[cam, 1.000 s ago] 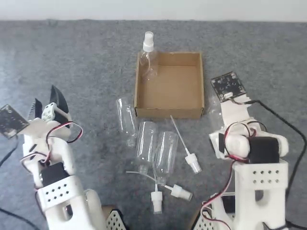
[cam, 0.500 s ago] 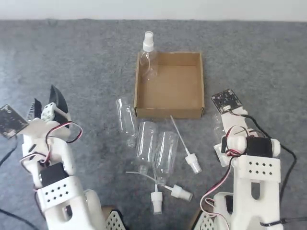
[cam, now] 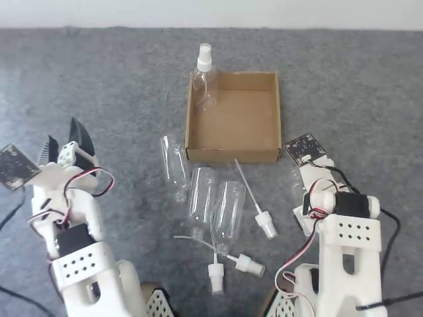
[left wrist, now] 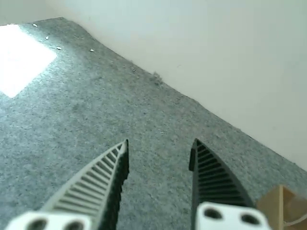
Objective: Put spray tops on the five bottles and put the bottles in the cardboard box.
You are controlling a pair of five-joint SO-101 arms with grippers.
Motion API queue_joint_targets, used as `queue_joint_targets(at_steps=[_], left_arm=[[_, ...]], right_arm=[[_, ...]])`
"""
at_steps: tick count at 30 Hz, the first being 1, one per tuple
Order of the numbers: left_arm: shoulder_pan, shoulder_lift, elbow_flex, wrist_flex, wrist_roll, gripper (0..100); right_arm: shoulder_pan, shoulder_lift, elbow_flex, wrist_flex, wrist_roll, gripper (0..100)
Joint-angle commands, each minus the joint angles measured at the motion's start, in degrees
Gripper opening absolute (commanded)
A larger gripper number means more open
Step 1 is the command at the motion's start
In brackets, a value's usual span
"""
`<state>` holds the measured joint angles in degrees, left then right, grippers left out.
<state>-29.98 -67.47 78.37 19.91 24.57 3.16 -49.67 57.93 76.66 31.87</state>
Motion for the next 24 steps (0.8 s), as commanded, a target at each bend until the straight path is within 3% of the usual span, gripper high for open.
queue_joint_targets(at_steps=[1,12,24], left_arm=[[0.3,-1.1,-0.7,-1.7,-0.7,20],[0.3,-1.1,-0.7,-1.7,-0.7,20],[0.3,-1.1,-0.7,-1.6,-0.7,20]], right_arm=[[-0.2,-1.0,0.4,-0.8,0.6,7.4],[-4.9,-0.3,2.3,-0.9,0.2,7.4],[-4.8,20.1,-1.8,-10.4,-3.7,7.4]])
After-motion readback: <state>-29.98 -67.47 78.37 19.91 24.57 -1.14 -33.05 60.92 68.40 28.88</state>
